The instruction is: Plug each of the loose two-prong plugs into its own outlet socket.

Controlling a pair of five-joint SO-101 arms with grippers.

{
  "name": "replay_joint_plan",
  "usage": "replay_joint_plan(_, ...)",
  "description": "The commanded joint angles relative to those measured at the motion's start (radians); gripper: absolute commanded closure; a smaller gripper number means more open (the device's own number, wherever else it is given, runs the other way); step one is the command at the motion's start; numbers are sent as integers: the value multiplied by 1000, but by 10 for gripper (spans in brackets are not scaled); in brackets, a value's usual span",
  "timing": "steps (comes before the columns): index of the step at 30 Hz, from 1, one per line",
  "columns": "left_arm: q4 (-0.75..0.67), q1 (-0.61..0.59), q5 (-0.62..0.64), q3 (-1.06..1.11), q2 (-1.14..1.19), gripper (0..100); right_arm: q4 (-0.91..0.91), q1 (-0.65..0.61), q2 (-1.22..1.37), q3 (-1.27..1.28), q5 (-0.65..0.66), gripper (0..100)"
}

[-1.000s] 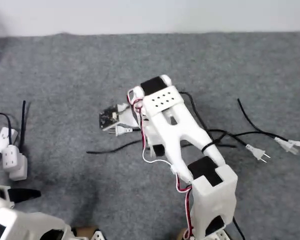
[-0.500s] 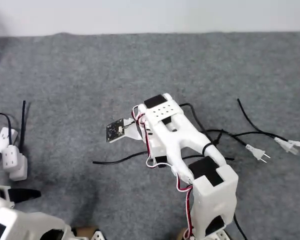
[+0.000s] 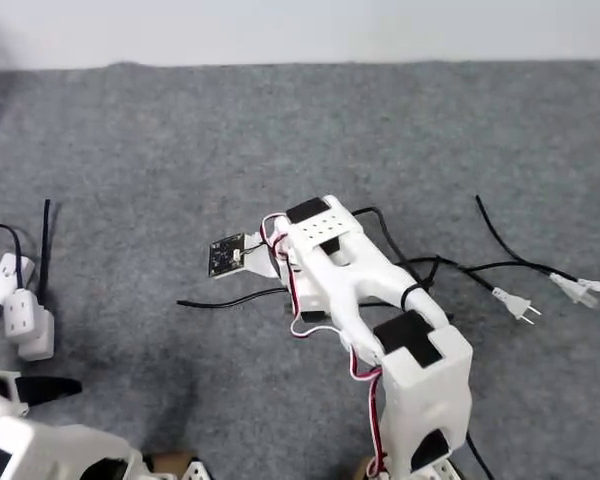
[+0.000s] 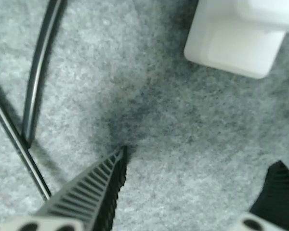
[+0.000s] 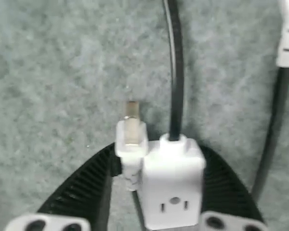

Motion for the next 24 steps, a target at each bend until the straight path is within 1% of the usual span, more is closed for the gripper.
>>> replay_joint_plan(1, -84, -32, -6, 58, 51, 566, 143, -25, -45, -150, -8, 713)
replay_joint_plan(4, -84, -32, -6, 58, 51, 566, 292, -65, -108, -236, -8, 713)
replay_joint_plan(7, -84, -32, -6, 58, 51, 566, 351, -101, -148, -241, -14, 713)
replay_joint_plan(12, -86, -34, -6, 58, 51, 566, 363, -99, -156, -180, -51, 714)
replay_joint_plan(20, -86, -34, -6, 58, 51, 566, 352, -79, -145, -127, -51, 716)
replay_joint_plan(24, -86, -34, -6, 58, 51, 566, 294, -77, -147, -60, -51, 788)
